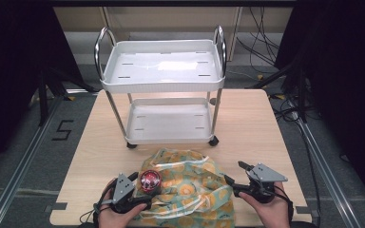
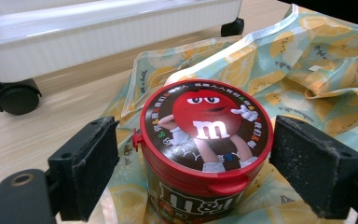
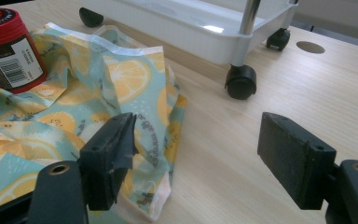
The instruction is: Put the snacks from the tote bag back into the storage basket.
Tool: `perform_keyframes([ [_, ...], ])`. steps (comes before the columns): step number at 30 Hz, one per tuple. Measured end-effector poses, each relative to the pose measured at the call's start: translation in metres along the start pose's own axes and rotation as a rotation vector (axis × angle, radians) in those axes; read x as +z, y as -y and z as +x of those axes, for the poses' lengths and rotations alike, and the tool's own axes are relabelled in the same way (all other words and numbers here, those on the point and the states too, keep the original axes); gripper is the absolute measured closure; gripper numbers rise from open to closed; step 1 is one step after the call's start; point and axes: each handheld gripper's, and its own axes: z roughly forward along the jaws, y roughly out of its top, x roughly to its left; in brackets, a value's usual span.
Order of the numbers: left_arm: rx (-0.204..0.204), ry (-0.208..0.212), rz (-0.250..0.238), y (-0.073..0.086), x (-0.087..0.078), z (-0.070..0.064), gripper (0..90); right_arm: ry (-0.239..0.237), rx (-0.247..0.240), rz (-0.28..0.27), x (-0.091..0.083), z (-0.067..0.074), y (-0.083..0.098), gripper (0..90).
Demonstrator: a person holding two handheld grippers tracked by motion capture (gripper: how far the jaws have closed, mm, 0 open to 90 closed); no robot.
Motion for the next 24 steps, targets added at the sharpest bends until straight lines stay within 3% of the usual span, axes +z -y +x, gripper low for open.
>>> perform_keyframes([
  [3, -0.023, -0.007, 0.004, 0.001, 0.001, -0.002, 14.5, 0.002, -0.006, -0.005, 0.0, 0.0, 0.0, 28.4],
  [5, -0.01, 0.002, 0.008, 0.0, 0.003, -0.001, 14.5, -0.01, 0.013, -0.001, 0.001, 0.002, -0.001, 28.3],
  [7, -0.02, -0.009, 0.015, 0.001, 0.003, -0.001, 14.5, -0.006, -0.006, -0.004, 0.001, 0.001, -0.001, 28.3],
  [8, -0.001, 0.002, 0.015, 0.001, 0.004, 0.0, 14.5, -0.002, -0.006, -0.001, 0.001, 0.002, -0.001, 28.3],
  [10, -0.031, 0.001, 0.011, 0.001, 0.008, -0.002, 14.7, 0.001, -0.009, -0.002, 0.002, 0.002, -0.001, 28.2],
  [12, 0.009, 0.001, 0.023, 0.0, 0.009, -0.001, 14.9, -0.013, 0.016, 0.003, 0.003, 0.004, -0.001, 28.2],
  [14, -0.009, 0.01, 0.022, 0.001, 0.011, -0.003, 15.0, -0.006, 0.017, -0.005, 0.004, 0.004, -0.001, 28.2],
  [17, -0.002, 0.005, 0.027, 0.002, 0.012, -0.003, 15.0, -0.01, 0.002, -0.009, 0.004, 0.004, -0.001, 28.1],
  [18, -0.008, 0.004, 0.028, 0.002, 0.013, -0.003, 15.4, -0.014, -0.029, -0.009, 0.005, 0.002, -0.001, 28.1],
  [20, -0.002, 0.0, 0.034, 0.003, 0.014, -0.004, 16.1, -0.011, 0.005, -0.004, 0.005, 0.004, -0.001, 28.1],
  [24, 0.017, 0.003, 0.051, 0.002, 0.017, -0.006, 16.6, -0.013, 0.006, -0.004, 0.005, 0.005, -0.001, 28.1],
])
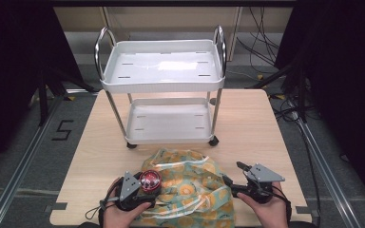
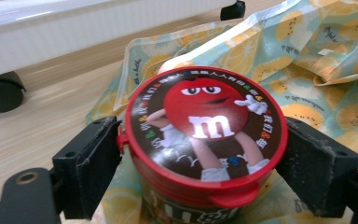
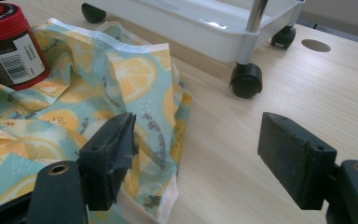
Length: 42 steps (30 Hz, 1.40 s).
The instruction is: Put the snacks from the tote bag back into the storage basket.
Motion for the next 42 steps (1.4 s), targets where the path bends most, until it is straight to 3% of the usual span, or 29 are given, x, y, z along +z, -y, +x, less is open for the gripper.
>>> perform_keyframes([
  [3, 0.015, -0.007, 0.001, -0.001, 0.004, -0.001, 16.9, 0.001, -0.018, -0.01, 0.001, -0.001, 0.0, 28.1],
  [6, -0.012, -0.015, 0.017, 0.0, 0.006, 0.0, 18.7, 0.003, 0.001, 0.01, 0.0, 0.0, 0.0, 28.1],
  [7, 0.007, -0.019, 0.023, 0.0, 0.007, 0.001, 19.1, 0.006, -0.006, 0.005, 0.001, -0.001, 0.0, 28.1],
  [9, -0.026, -0.019, 0.028, 0.0, 0.011, 0.0, 21.0, 0.006, 0.003, 0.01, 0.001, 0.0, 0.0, 28.1],
  [10, 0.001, -0.021, 0.029, -0.001, 0.011, 0.001, 21.5, 0.005, 0.002, 0.011, 0.0, 0.0, 0.0, 28.1],
  [14, -0.002, -0.037, 0.036, -0.002, 0.009, -0.001, 22.1, -0.002, 0.025, 0.019, -0.001, 0.001, 0.001, 28.1],
  [15, -0.034, -0.031, 0.026, -0.001, 0.01, -0.002, 22.2, -0.005, 0.011, 0.003, 0.001, -0.001, 0.001, 28.1],
  [19, -0.018, -0.051, 0.016, -0.002, 0.008, -0.001, 22.4, -0.01, 0.013, 0.004, 0.001, 0.0, 0.001, 28.1],
  [22, -0.029, -0.051, -0.007, -0.003, 0.007, -0.002, 22.5, 0.004, 0.004, 0.004, 0.0, -0.001, 0.0, 28.1],
  [27, -0.014, -0.057, -0.031, -0.006, 0.004, -0.001, 22.6, -0.01, 0.027, 0.014, 0.0, 0.0, 0.0, 28.1],
  [28, -0.027, -0.065, -0.032, -0.006, 0.002, -0.002, 22.6, -0.003, 0.044, 0.016, -0.001, 0.001, 0.0, 28.1],
  [30, -0.032, -0.072, -0.038, -0.007, 0.001, -0.003, 22.6, 0.006, 0.009, -0.001, -0.001, 0.0, 0.0, 28.1],
  [35, -0.018, -0.067, -0.054, -0.01, -0.003, -0.002, 22.6, 0.009, -0.014, -0.013, -0.001, -0.001, 0.0, 28.1],
  [42, -0.036, -0.073, -0.063, -0.013, -0.008, -0.002, 22.7, -0.005, 0.007, 0.003, -0.001, 0.001, 0.0, 28.1],
])
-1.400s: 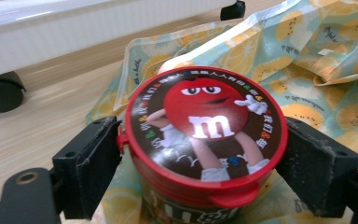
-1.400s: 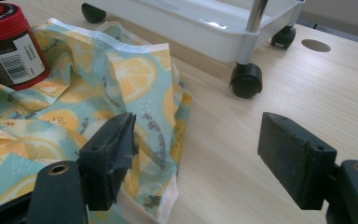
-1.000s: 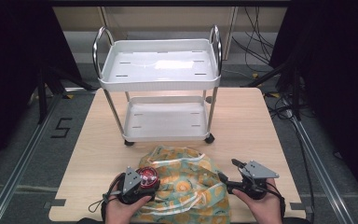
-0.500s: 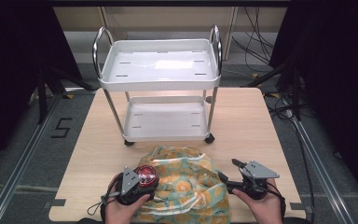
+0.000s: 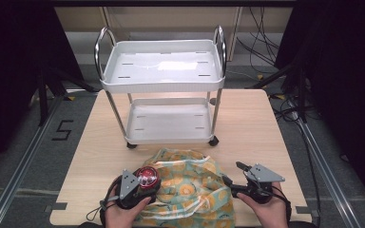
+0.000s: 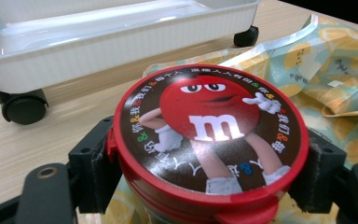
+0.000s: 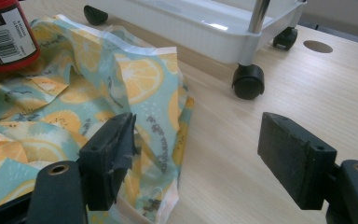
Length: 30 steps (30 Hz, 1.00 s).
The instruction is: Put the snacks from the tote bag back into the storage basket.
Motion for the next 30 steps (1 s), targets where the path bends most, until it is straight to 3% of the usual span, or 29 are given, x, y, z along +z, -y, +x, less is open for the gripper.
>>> perform_keyframes([
  [6, -0.01, -0.001, -0.024, -0.005, -0.006, 0.0, 22.7, 0.005, -0.009, -0.021, 0.001, -0.001, 0.0, 28.1],
  [15, -0.042, -0.04, -0.04, -0.013, -0.01, 0.008, 22.8, 0.012, 0.008, -0.012, 0.0, 0.0, 0.0, 28.1],
  [19, -0.06, -0.063, -0.056, -0.016, -0.011, 0.014, 22.8, 0.011, -0.01, -0.009, -0.001, -0.002, 0.0, 28.0],
  [22, -0.071, -0.078, -0.055, -0.018, -0.013, 0.016, 22.8, 0.005, 0.02, -0.005, -0.001, 0.0, 0.0, 28.0],
  [23, -0.074, -0.09, -0.054, -0.019, -0.013, 0.019, 22.8, 0.008, 0.001, -0.004, -0.001, -0.002, 0.0, 28.0],
  [30, -0.077, -0.11, -0.063, -0.022, -0.014, 0.023, 22.9, 0.014, -0.007, -0.008, 0.0, -0.002, 0.0, 28.0],
])
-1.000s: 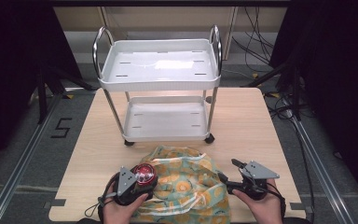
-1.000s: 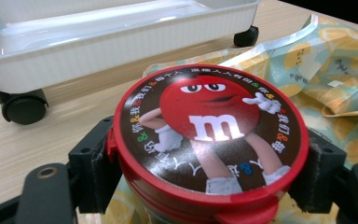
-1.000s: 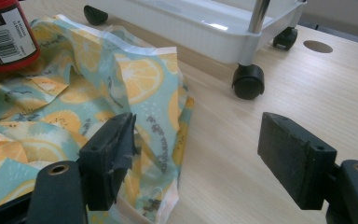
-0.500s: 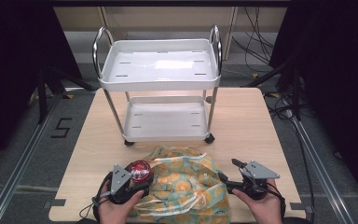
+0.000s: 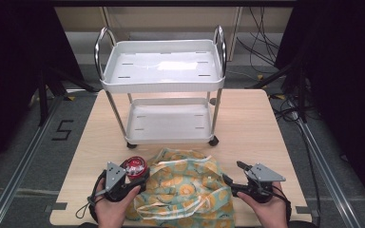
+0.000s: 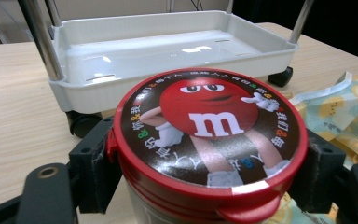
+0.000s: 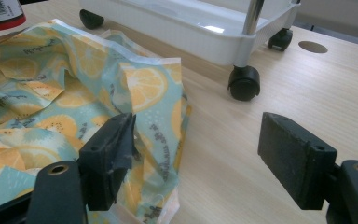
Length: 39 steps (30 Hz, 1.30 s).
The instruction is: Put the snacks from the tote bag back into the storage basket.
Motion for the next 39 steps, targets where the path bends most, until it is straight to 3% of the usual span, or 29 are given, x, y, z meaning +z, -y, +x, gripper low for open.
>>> perform_keyframes([
  [6, -0.001, -0.003, -0.001, 0.0, 0.001, 0.002, 22.9, 0.004, -0.008, -0.007, 0.0, -0.001, 0.0, 28.0],
  [9, -0.005, -0.011, 0.002, -0.001, 0.002, 0.002, 22.9, 0.005, 0.023, 0.005, -0.001, 0.001, 0.0, 28.0],
  [39, 0.0, -0.023, -0.015, -0.015, 0.015, 0.006, 23.0, 0.01, 0.023, -0.004, 0.001, 0.001, 0.0, 27.2],
])
